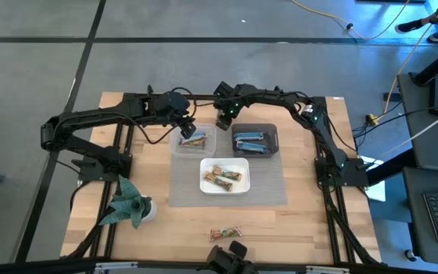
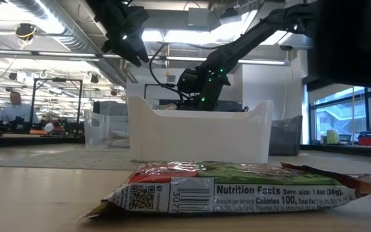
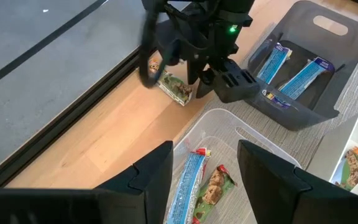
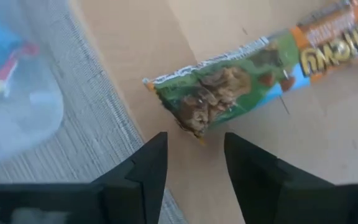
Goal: Pick and place Granola Bars by type
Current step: Put the yellow granola bar into the white bin
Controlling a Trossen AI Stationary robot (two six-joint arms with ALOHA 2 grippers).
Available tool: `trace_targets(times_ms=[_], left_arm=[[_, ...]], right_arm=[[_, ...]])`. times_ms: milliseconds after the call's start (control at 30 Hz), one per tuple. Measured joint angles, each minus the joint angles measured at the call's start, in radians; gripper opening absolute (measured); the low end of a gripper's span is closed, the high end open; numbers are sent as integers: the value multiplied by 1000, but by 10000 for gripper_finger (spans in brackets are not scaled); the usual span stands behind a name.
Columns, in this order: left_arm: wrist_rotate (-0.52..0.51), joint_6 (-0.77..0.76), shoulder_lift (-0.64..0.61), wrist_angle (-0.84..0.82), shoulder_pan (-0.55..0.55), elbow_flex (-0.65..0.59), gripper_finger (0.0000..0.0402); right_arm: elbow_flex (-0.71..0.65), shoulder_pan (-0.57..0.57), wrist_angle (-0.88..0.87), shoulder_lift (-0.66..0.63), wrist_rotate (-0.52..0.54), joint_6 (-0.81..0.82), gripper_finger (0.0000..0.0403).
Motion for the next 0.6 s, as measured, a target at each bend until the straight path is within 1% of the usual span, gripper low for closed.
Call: trace_targets(times_ms=[100,200,333,433,533,600], left_arm=[[0,0,0,0,0,0,171],[0,0,0,0,0,0,172],[0,-6,0,0,0,0,173],[0,-21,0,0,0,0,171],[0,-26,0,0,0,0,172],[0,-26,0,0,0,0,173]], right_arm=[[0,0,-3,0,-17,107,162],[0,1,4,0,-31,166,162],[0,-4,5,0,-39,177,162],[3,-11,14,0,-60,223,162],[4,-14,22,0,-66,223,162],[4,-16,19,0,-71,194,162]])
